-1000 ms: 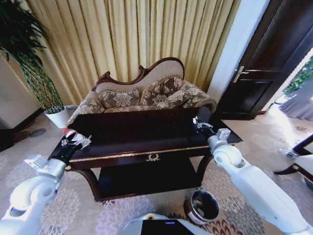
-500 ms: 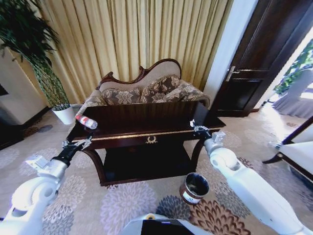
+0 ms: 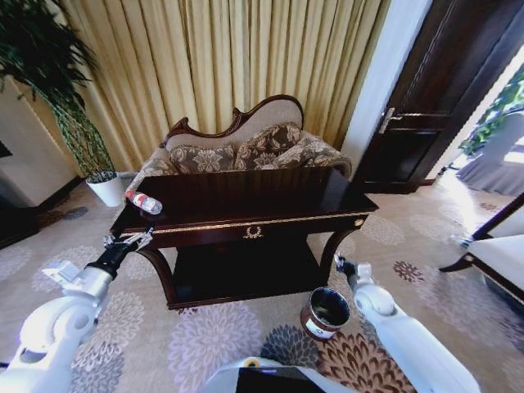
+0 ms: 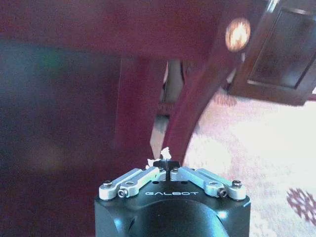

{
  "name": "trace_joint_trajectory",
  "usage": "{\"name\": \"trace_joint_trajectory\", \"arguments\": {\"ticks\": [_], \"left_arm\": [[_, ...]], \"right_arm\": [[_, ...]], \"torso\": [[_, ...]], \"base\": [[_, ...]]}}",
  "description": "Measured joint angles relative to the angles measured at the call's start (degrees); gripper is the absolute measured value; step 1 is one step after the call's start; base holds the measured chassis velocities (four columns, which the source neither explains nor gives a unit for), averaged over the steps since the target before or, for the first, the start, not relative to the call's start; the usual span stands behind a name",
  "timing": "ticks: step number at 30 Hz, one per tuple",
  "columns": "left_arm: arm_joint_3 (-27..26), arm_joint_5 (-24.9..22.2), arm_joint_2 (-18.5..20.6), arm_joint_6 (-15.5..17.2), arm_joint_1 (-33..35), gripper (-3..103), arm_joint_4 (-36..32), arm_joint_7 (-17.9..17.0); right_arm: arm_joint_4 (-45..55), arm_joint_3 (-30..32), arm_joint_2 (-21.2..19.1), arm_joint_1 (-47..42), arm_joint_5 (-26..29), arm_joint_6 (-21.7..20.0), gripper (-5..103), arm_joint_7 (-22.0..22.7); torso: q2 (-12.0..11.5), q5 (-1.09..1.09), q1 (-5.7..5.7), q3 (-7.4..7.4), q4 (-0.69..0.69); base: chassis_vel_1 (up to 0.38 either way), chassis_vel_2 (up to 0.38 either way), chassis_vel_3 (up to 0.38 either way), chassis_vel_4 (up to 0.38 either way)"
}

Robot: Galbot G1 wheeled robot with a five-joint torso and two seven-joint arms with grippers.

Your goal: Move to the front of the table and place the trash on the table into the trash bin.

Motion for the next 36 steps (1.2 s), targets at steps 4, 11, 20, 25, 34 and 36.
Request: {"name": "trace_joint_trajectory", "arguments": {"ticks": [4,11,20,25,34,36], "left_arm": [[0.3,0.4,-0.6,0.0,0.1,100,0.0,0.1],[0.3,0.7,-0.7,-0.2,0.2,100,0.0,0.1],[-0.1,0.8,-1.8,-0.9,1.0,100,0.0,0.2],[-0.2,0.8,-2.0,-0.9,1.1,100,0.0,0.4],[-0.2,1.0,-2.0,-1.0,1.2,100,-0.6,1.0],[-0.2,1.0,-1.9,-1.0,1.1,100,-0.7,0.9]], "right_arm": [[-2.3,0.0,1.2,-0.9,-1.6,0.0,0,-1.5],[-7.4,-2.6,4.5,0.0,-5.6,0.1,0,-4.1],[-18.0,-4.0,7.7,5.7,-13.1,2.4,0,-4.6],[-19.2,-4.2,8.0,6.2,-14.4,1.9,-1,-4.4],[-19.8,-3.3,8.2,5.8,-15.0,1.3,36,-3.3],[-19.7,-3.1,8.1,5.7,-15.0,1.3,42,-3.2]], "torso": [[0.0,0.0,0.0,0.0,-0.01],[0.0,0.01,0.03,0.02,0.0],[0.0,0.01,0.03,0.02,0.01],[0.0,0.01,0.03,0.02,-0.02],[0.0,0.02,0.03,0.02,-0.01],[0.0,0.01,0.03,0.02,-0.01]], "base": [[0.0,0.0,0.0,0.0],[0.0,0.0,0.0,0.0],[0.0,0.0,0.0,0.0],[0.0,0.0,0.0,0.0],[0.0,0.0,0.0,0.0],[0.0,0.0,0.0,0.0]]}}
